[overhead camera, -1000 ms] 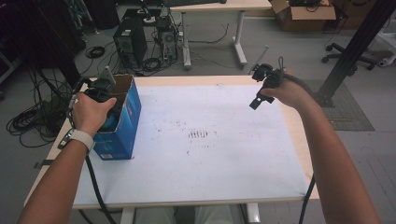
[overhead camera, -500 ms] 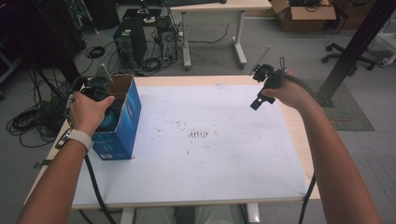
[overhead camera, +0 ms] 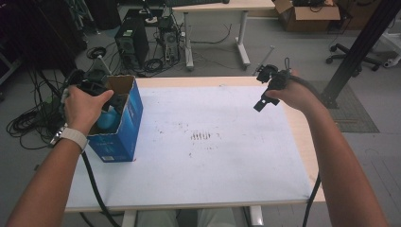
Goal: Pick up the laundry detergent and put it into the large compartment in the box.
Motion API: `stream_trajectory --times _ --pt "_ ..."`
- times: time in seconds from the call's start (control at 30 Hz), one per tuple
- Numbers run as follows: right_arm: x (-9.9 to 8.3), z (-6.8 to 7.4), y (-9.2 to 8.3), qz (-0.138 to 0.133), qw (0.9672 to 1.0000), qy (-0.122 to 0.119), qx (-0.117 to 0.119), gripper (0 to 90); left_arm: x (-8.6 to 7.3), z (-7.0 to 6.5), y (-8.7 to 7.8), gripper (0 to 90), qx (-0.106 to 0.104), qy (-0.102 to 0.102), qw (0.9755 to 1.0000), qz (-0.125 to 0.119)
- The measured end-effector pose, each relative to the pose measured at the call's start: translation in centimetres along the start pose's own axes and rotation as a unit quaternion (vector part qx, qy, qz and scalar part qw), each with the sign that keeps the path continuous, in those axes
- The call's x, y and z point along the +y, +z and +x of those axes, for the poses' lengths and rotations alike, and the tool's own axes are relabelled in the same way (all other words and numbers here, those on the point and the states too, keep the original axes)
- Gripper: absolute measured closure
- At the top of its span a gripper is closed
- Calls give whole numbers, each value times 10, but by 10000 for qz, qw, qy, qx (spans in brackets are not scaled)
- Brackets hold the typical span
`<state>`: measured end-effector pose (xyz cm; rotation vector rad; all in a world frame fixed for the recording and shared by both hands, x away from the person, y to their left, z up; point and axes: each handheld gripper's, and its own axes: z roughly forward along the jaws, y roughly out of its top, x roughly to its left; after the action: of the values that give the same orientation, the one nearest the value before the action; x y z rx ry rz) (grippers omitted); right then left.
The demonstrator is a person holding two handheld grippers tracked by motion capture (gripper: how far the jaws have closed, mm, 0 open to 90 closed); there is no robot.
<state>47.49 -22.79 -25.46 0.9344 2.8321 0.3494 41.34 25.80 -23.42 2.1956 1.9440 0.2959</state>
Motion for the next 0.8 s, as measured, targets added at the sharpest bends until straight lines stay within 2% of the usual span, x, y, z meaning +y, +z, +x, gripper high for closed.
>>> stream_trajectory --times 0.07,0.1,0.13,0.17,0.27,0.33,0.37,0.43,0.47,0.5,0.53,0.57,0.63,0.67,0.7,0.73,0.77,0.8 --pt "-1 0 -3 -16 10000 5 -13 76 -1 -5 -16 207 -130 152 9998 -89" --pt "-1 0 -3 -16 10000 5 -13 76 -1 -5 -16 208 -130 152 9998 -89" --pt "-2 1 -4 -21 10000 13 -16 76 -2 -10 -26 209 -159 264 9994 -162" --pt "-2 1 -4 -21 10000 13 -16 76 -2 -10 -26 209 -159 264 9994 -162" --pt "-1 3 -7 -32 10000 5 -29 76 -3 -18 -46 209 -211 451 9984 -286" --pt "0 5 -9 -39 10000 -34 -45 76 -5 -29 -69 208 -168 716 9964 -412" --pt "0 5 -9 -39 10000 -34 -45 76 -5 -29 -69 208 -168 716 9964 -412" --pt "0 6 -11 -51 10000 -44 -56 76 -7 -36 -80 208 -208 902 9947 -456" --pt "0 7 -13 -53 9999 -50 -72 76 -12 -45 -93 208 -294 1131 9918 -517" --pt "0 7 -13 -53 9999 -50 -72 76 -12 -45 -93 208 -294 1131 9918 -517" --pt "0 7 -14 -63 9999 -53 -81 76 -13 -47 -97 208 -338 1191 9907 -557" --pt "0 8 -16 -72 9999 -55 -90 76 -19 -54 -108 204 -527 1385 9869 -635" --pt "0 9 -17 -60 9999 -54 -100 76 -24 -63 -117 192 -618 1622 9826 -662" --pt "0 9 -17 -68 9999 -53 -97 76 -24 -63 -117 192 -618 1622 9826 -662" --pt "0 10 -17 -72 9999 -57 -97 76 -28 -69 -124 192 -682 1804 9789 -682" --pt "0 10 -18 -75 9999 -56 -106 76 -31 -73 -127 191 -720 1928 9763 -674" --pt "0 10 -18 -75 9999 -56 -106 76 -31 -73 -127 190 -720 1928 9763 -674" --pt "0 11 -19 -89 9999 -59 -105 76 -33 -76 -129 190 -752 2016 9744 -654"
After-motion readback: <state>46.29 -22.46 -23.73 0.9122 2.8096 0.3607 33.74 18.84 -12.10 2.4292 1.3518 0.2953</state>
